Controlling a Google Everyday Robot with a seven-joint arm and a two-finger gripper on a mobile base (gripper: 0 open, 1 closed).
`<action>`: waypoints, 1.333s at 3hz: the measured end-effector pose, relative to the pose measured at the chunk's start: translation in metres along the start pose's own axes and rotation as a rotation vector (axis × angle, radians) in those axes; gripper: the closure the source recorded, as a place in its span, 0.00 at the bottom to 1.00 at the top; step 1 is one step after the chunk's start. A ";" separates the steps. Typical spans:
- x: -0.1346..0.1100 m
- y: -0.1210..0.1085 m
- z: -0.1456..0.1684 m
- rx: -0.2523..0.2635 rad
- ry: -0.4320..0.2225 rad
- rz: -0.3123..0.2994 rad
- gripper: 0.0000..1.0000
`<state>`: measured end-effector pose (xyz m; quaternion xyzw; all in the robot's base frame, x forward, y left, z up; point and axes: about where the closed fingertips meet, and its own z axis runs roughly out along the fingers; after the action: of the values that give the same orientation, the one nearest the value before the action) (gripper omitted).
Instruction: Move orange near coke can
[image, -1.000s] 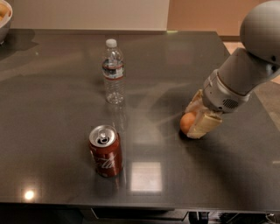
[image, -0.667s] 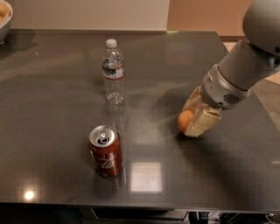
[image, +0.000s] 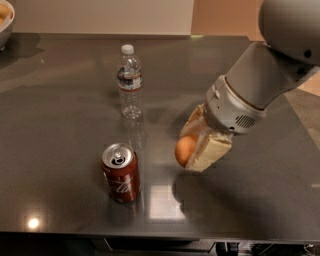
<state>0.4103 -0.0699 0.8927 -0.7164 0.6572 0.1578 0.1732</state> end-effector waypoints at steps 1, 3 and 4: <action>-0.012 0.016 0.019 -0.011 0.001 -0.053 1.00; -0.023 0.033 0.051 -0.033 -0.005 -0.106 1.00; -0.025 0.035 0.056 -0.034 -0.014 -0.111 0.82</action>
Offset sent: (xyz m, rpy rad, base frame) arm -0.0386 0.0485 -0.0475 0.0068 -0.0142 0.1356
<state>0.3736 -0.0253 0.8530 -0.7535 0.6124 0.1639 0.1743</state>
